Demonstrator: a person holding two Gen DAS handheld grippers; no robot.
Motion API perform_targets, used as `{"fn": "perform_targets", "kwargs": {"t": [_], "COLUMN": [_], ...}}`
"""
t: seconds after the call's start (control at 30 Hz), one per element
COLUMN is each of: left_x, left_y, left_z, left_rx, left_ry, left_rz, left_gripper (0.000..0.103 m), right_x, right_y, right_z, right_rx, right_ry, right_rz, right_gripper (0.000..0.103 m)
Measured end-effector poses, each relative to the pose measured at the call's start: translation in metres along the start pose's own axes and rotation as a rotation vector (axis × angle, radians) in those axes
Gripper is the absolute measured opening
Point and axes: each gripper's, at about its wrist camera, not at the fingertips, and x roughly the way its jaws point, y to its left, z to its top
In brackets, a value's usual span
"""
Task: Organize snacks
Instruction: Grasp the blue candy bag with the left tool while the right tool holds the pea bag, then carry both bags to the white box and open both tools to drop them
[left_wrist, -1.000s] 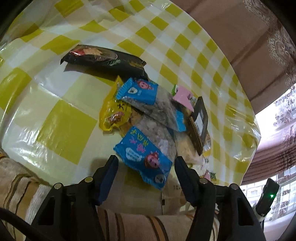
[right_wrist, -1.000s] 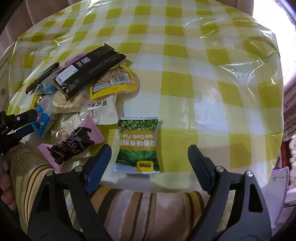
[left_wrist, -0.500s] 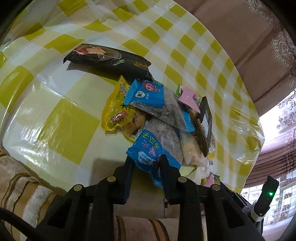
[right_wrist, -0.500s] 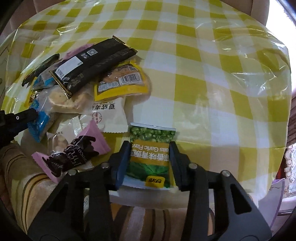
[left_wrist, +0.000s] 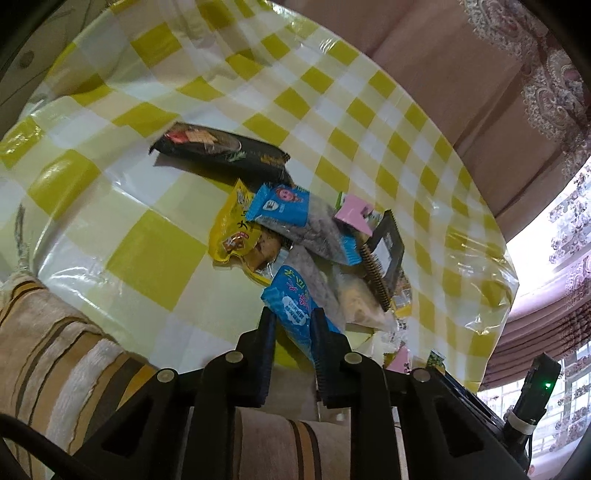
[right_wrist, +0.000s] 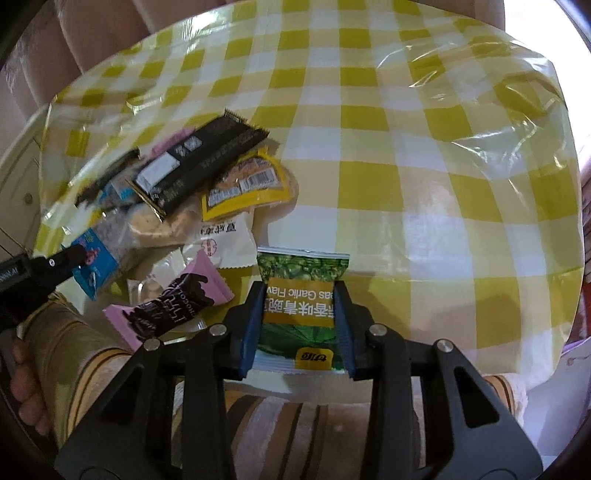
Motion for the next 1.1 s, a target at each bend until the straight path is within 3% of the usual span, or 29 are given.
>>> {"fn": "perform_targets", "kwargs": {"t": [0.2, 0.37, 0.67, 1.1], "left_x": [-0.014, -0.019, -0.026, -0.054], "left_y": [-0.004, -0.002, -0.002, -0.018], "left_z": [-0.008, -0.015, -0.021, -0.027], "left_rx": [0.000, -0.022, -0.013, 0.049], "left_ry": [-0.047, -0.037, -0.049, -0.145], "left_rz": [-0.021, -0.032, -0.052, -0.105], "left_gripper": [0.018, 0.009, 0.007, 0.005], "right_x": [-0.014, -0.020, -0.027, -0.041], "right_y": [-0.012, -0.011, -0.013, -0.016], "right_z": [-0.002, -0.007, -0.014, -0.017], "right_rx": [0.055, 0.048, 0.045, 0.049], "right_ry": [-0.037, -0.046, -0.054, -0.092], "right_rz": [0.025, 0.026, 0.023, 0.024], "right_gripper": [0.040, 0.040, 0.040, 0.040]}}
